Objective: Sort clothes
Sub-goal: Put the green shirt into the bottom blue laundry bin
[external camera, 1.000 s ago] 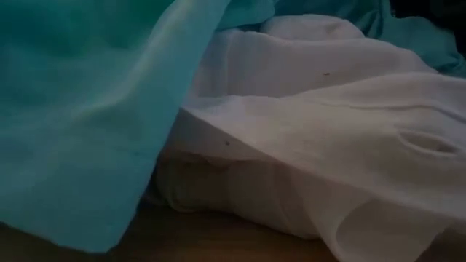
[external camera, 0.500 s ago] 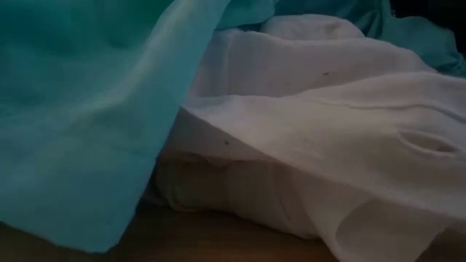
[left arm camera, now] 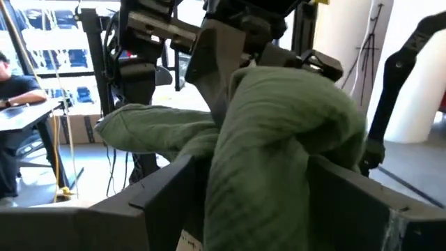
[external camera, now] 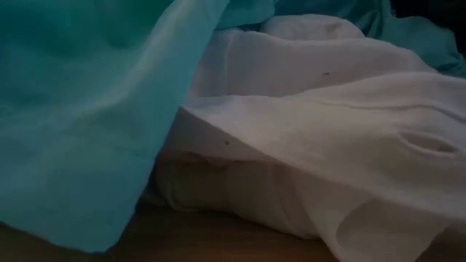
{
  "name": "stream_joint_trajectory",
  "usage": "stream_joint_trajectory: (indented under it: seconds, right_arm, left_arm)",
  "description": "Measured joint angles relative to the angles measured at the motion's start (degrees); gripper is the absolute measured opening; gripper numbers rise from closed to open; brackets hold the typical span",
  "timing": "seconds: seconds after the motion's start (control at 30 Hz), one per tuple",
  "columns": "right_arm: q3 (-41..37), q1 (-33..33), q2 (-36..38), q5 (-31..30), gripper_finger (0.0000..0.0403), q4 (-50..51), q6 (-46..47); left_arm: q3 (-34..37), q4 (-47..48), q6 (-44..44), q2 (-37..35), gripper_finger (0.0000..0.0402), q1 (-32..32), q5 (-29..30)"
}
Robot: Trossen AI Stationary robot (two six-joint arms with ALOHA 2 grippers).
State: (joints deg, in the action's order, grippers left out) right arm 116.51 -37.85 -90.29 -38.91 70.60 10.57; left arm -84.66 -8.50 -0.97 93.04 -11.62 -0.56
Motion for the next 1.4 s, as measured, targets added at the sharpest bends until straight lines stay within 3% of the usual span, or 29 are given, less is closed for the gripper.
stream_joint_trajectory:
  seconds: [0.3, 0.4, 0.5, 0.67, 0.8, 0.97, 1.2, 1.4]
  right_arm:
    - [0.00, 0.85, -0.01, 0.64, 0.0021, -2.34, -2.30]
    - [0.00, 0.85, -0.01, 0.86, 0.0021, -3.30, -2.31]
    - [0.00, 0.81, -0.01, 1.27, 0.0025, -3.58, -2.30]
    - [0.00, 0.76, -0.01, 2.82, 0.0039, -3.67, 0.37]
    - [0.00, 0.76, -0.01, 5.13, 0.0067, -3.49, 2.96]
    - [0.83, 0.70, 0.15, 8.15, 0.0127, 2.17, 9.71]
    - [4.24, 0.28, 0.28, 20.80, 0.0201, 14.54, 24.04]
    - [4.22, -6.16, 0.58, 17.91, 0.0220, 19.29, 30.93]
  left_arm:
    - [-0.01, -6.05, 1.20, 3.72, 0.0266, 0.00, -2.59]
    - [0.00, -6.25, 0.37, 4.16, 0.0250, 0.00, -2.64]
    - [-0.02, -6.31, -0.47, 4.15, 0.0203, 0.00, -2.64]
    - [0.00, -5.90, -4.14, 4.15, 0.0092, 0.04, -2.36]
    - [0.01, -5.06, -6.95, 4.15, 0.0015, 0.00, -1.71]
    - [0.02, -4.72, -8.44, 3.95, 0.0016, 0.02, 0.22]
    - [0.02, -2.94, -9.68, 3.05, 0.0008, 0.47, 2.69]
    - [0.07, -6.12, -10.76, 0.87, 0.0005, 0.52, 2.74]
